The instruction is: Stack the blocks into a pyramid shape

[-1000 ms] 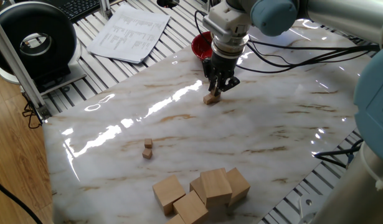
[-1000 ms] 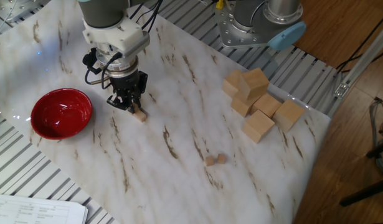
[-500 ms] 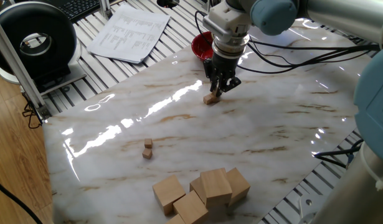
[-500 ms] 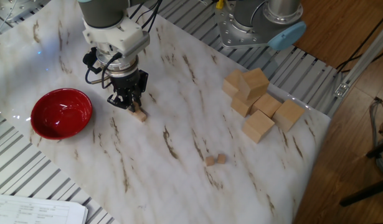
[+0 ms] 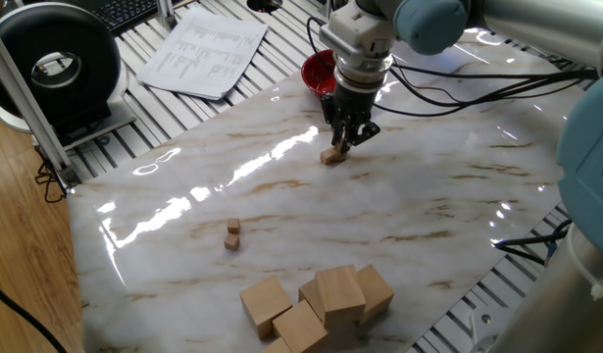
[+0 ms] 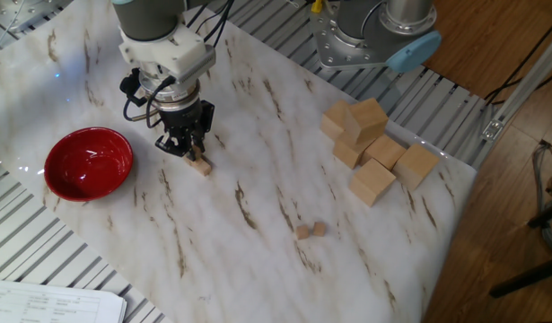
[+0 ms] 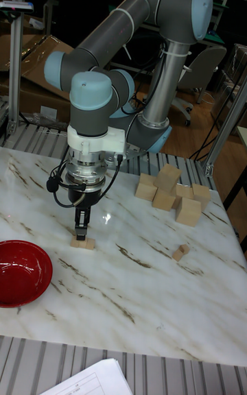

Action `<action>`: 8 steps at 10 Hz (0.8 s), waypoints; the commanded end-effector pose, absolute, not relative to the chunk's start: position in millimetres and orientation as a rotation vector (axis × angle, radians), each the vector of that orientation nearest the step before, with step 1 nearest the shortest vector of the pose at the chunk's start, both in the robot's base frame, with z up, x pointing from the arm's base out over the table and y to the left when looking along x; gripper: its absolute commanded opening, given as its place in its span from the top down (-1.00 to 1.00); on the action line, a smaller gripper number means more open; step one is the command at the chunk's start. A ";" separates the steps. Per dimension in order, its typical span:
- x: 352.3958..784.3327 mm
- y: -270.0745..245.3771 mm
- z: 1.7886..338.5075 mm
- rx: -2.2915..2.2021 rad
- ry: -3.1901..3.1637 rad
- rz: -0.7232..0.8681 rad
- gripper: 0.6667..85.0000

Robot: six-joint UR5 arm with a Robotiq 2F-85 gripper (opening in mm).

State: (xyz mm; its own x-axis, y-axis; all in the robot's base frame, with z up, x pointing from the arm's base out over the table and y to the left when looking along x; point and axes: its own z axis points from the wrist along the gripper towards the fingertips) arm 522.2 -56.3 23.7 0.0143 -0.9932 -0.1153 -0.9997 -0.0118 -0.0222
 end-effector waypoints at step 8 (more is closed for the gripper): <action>525.4 -52.7 24.8 -2.162 2.109 0.113 0.47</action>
State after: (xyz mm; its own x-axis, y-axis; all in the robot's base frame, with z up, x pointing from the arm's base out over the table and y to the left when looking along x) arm 523.4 -54.3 23.3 0.0247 -0.9920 -0.1236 -0.9994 -0.0215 -0.0268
